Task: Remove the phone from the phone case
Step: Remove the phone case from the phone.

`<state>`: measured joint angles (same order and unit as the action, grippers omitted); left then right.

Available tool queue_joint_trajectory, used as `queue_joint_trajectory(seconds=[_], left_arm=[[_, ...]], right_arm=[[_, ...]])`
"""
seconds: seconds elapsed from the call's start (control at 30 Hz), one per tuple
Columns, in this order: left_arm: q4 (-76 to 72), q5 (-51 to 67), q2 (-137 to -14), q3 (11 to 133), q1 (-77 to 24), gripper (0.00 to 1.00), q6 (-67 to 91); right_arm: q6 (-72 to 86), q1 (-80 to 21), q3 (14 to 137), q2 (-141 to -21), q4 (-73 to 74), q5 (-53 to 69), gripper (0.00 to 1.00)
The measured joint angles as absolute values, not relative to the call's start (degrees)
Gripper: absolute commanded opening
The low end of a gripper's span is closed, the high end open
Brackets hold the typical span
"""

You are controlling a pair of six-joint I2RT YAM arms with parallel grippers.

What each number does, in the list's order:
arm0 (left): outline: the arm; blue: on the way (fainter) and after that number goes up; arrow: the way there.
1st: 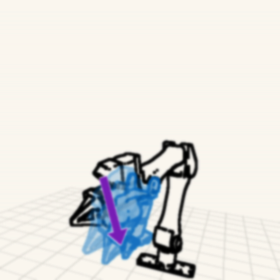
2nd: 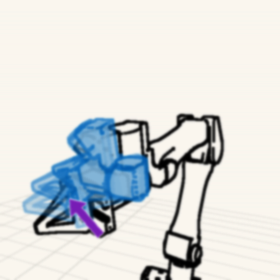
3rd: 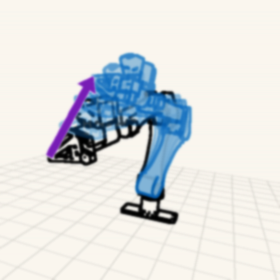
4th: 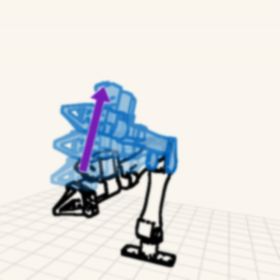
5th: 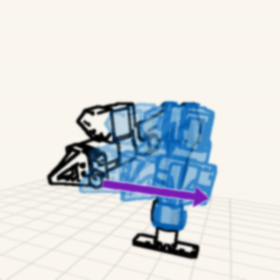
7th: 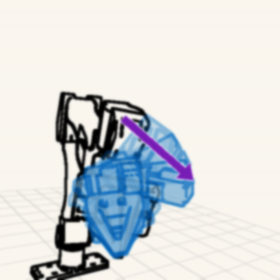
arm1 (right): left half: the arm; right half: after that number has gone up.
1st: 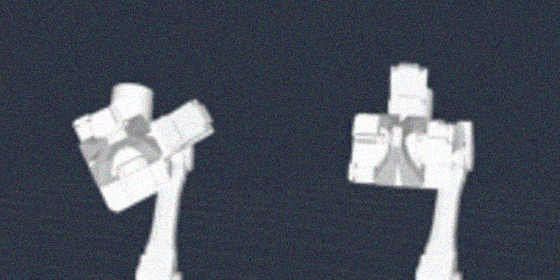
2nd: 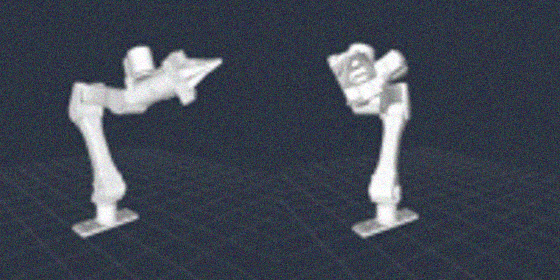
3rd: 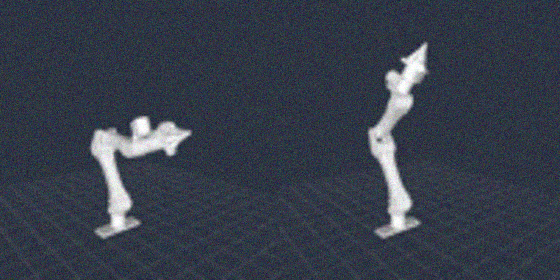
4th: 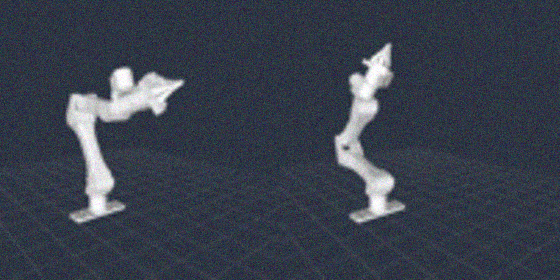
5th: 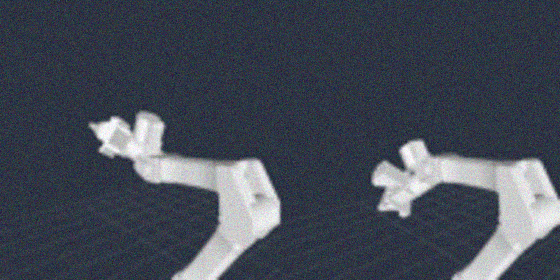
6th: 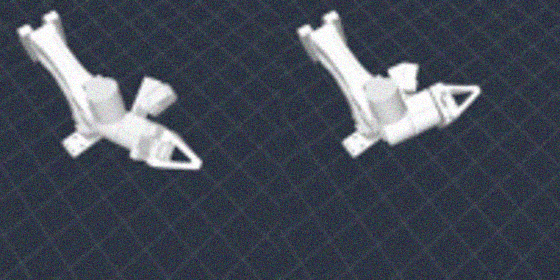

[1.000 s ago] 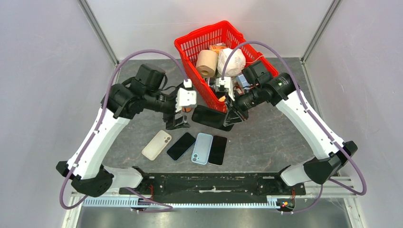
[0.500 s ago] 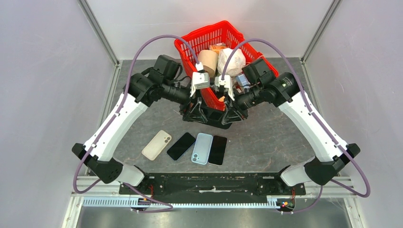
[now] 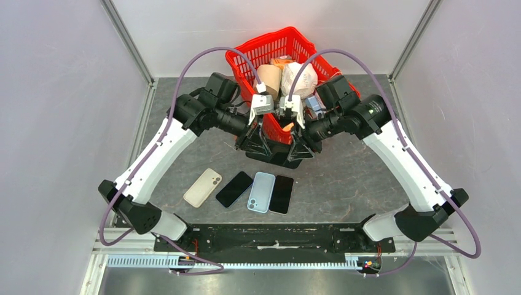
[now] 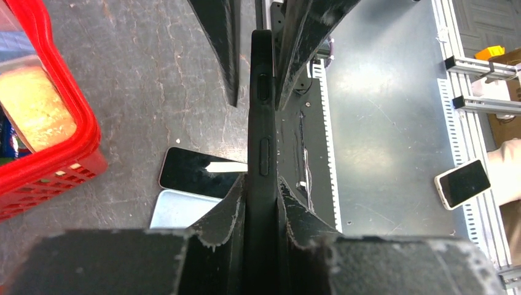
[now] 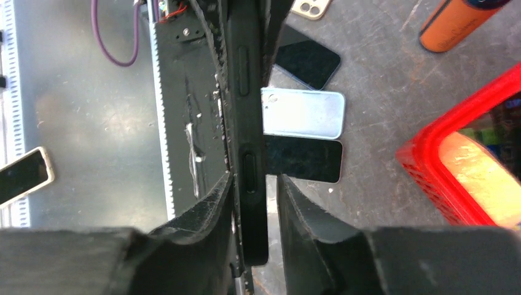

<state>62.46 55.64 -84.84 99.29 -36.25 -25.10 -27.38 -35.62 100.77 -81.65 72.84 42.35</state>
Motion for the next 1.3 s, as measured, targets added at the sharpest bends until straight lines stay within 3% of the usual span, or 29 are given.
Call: queue_joint_trajectory(seconds=[0.07, 0.17, 0.37, 0.6, 0.67, 0.73, 0.83, 0.93, 0.97, 1.0, 1.1, 1.17, 1.23, 1.3], left_arm=[[62.2, 55.7, -84.7, 98.2, -35.4, 0.02, -24.5], [59.0, 56.1, -83.9, 94.9, -32.4, 0.02, -21.3], [43.5, 56.3, -77.3, 86.7, -25.1, 0.02, -11.0], [29.3, 60.2, -70.4, 82.3, -25.1, 0.02, 0.5], [27.1, 60.7, -69.9, 81.6, -25.1, 0.02, 2.4], [24.9, 60.7, -69.7, 80.4, -25.1, 0.02, 4.3], [22.0, 60.3, -69.7, 78.3, -25.1, 0.02, 7.2], [19.0, 59.4, -69.7, 76.3, -25.1, 0.02, 10.2], [17.8, 59.2, -69.7, 75.6, -25.0, 0.02, 11.5], [16.6, 60.1, -69.7, 75.2, -24.8, 0.06, 13.3], [14.2, 60.6, -69.5, 74.1, -24.8, 0.38, 15.4], [13.6, 60.5, -69.5, 73.8, -24.8, 0.52, 15.6], [14.5, 60.3, -69.6, 73.8, -24.9, 0.73, 14.6], [18.5, 60.5, -69.7, 74.6, -25.2, 0.78, 11.3]], right_arm=[[-25.8, -34.9, 100.8, -81.4, 70.8, 42.5, 0.65], [-23.7, -32.6, 100.9, -80.8, 67.9, 42.7, 0.75], [-18.1, -27.2, 101.4, -80.5, 62.4, 44.3, 0.80], [-13.1, -25.7, 104.0, -83.0, 58.2, 49.4, 0.82], [-12.1, -25.7, 104.0, -84.2, 57.1, 50.9, 0.77], [-11.2, -25.6, 104.0, -85.3, 56.3, 53.2, 0.65], [-9.5, -25.6, 104.0, -86.9, 55.0, 57.6, 0.37], [-8.2, -25.7, 104.0, -87.6, 53.7, 61.1, 0.03], [-8.1, -25.6, 103.9, -87.6, 53.6, 62.2, 0.00], [-8.5, -25.6, 103.9, -87.6, 53.5, 63.5, 0.00], [-9.1, -25.4, 103.7, -87.6, 53.3, 64.8, 0.00], [-9.9, -25.4, 103.8, -87.6, 54.2, 64.6, 0.00], [-12.1, -25.8, 104.4, -87.7, 56.4, 62.4, 0.00], [-15.8, -27.2, 105.5, -87.8, 60.5, 58.3, 0.00]])
